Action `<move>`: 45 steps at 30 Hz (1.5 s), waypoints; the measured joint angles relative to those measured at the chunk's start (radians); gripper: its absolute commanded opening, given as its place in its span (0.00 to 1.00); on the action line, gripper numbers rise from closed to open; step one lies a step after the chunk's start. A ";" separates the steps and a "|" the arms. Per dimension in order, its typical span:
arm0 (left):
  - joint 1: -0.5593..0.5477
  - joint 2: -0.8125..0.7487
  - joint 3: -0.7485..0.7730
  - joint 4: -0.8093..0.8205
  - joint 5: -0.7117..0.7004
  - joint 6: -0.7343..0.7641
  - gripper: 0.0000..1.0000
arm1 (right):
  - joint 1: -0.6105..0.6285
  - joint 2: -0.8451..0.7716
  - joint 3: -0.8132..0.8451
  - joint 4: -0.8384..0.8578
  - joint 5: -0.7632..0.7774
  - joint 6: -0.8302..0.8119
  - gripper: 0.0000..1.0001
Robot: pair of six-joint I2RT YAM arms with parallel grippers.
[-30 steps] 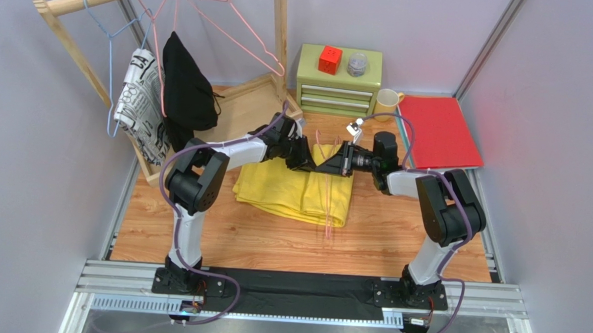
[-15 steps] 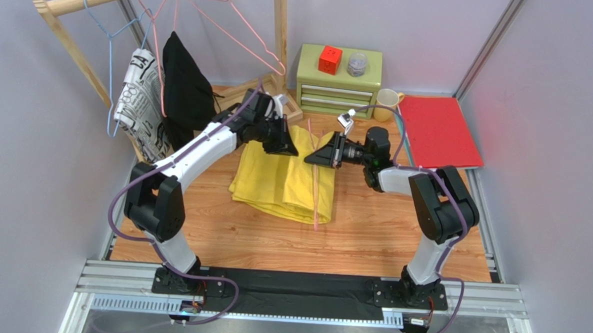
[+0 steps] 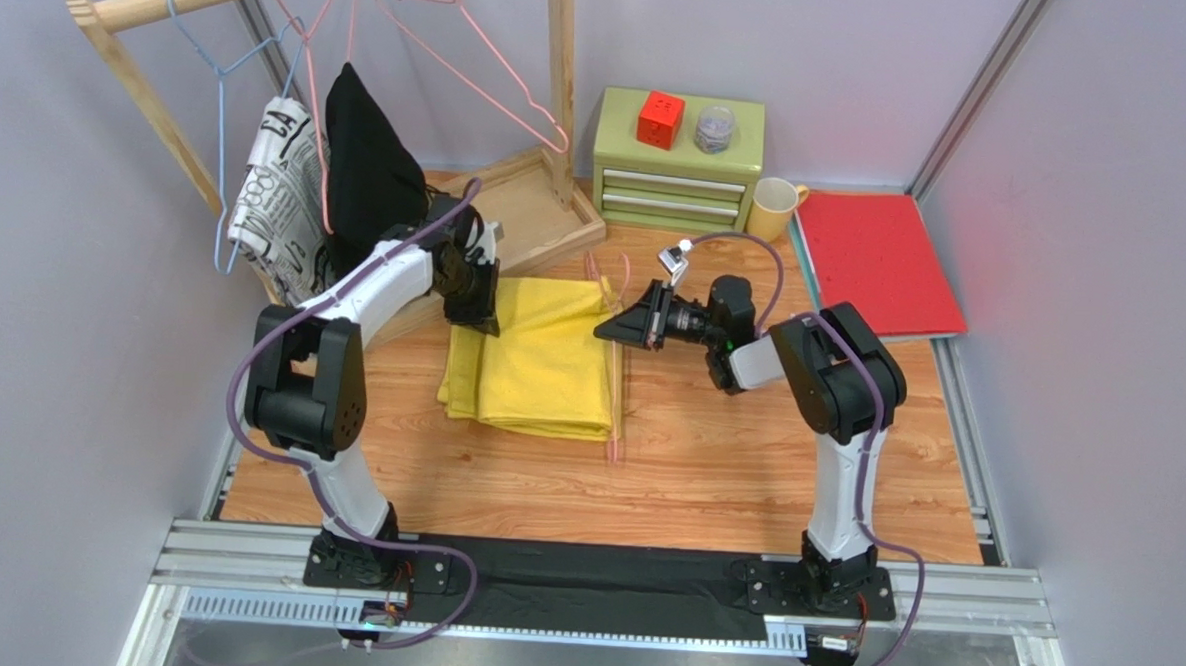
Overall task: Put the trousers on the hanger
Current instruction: Place trousers on hanger
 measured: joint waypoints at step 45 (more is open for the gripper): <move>-0.096 -0.212 0.110 -0.113 0.237 -0.251 0.00 | -0.312 -0.357 -0.282 -0.492 0.032 -0.196 0.00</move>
